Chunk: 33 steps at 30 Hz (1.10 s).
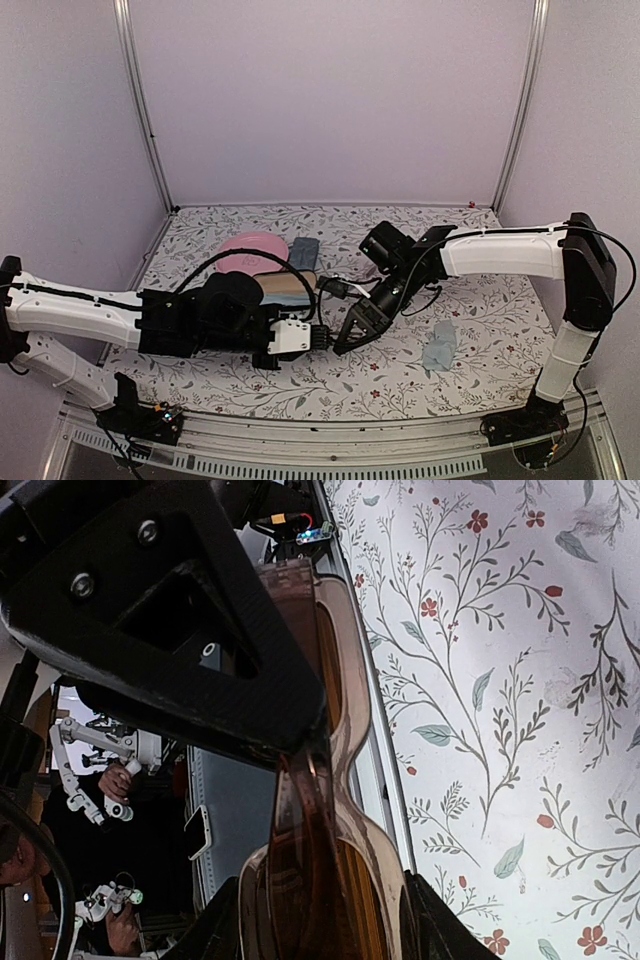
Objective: Organize the sunglasses
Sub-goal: Pass from the right arm to the left
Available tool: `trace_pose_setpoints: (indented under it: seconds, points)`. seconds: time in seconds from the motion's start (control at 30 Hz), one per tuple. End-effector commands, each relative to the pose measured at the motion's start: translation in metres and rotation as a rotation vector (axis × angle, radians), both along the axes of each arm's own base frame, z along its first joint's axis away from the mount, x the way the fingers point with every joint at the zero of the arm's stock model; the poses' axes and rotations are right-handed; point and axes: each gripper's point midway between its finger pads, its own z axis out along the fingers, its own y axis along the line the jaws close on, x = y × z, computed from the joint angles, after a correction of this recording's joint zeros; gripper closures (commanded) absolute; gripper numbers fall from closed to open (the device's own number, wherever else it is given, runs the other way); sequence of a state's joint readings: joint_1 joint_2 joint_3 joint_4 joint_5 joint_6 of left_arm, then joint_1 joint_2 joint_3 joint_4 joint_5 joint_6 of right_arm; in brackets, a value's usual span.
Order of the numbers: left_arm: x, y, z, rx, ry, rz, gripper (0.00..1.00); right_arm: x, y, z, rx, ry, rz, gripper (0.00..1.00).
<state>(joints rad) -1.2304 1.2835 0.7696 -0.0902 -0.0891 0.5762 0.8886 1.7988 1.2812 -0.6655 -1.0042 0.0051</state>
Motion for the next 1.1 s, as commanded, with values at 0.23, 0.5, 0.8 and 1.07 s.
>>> trace_pose_setpoints:
  seconds: [0.23,0.5,0.8,1.07]
  points:
    - [0.003,0.002,-0.003,-0.019,0.016,0.04,0.74,-0.004,0.003,0.002,0.053,0.013,0.026,0.5]
    - [0.009,0.005,-0.008,-0.046,0.03,0.056,0.75,-0.005,0.001,-0.001,0.053,0.009,0.026,0.36]
    - [0.012,0.011,-0.006,-0.098,0.092,0.068,0.76,0.015,-0.002,0.003,0.02,-0.073,-0.062,0.09]
    - [0.01,0.022,0.011,-0.236,0.208,0.069,0.75,0.032,-0.01,0.015,0.048,-0.246,-0.122,0.05]
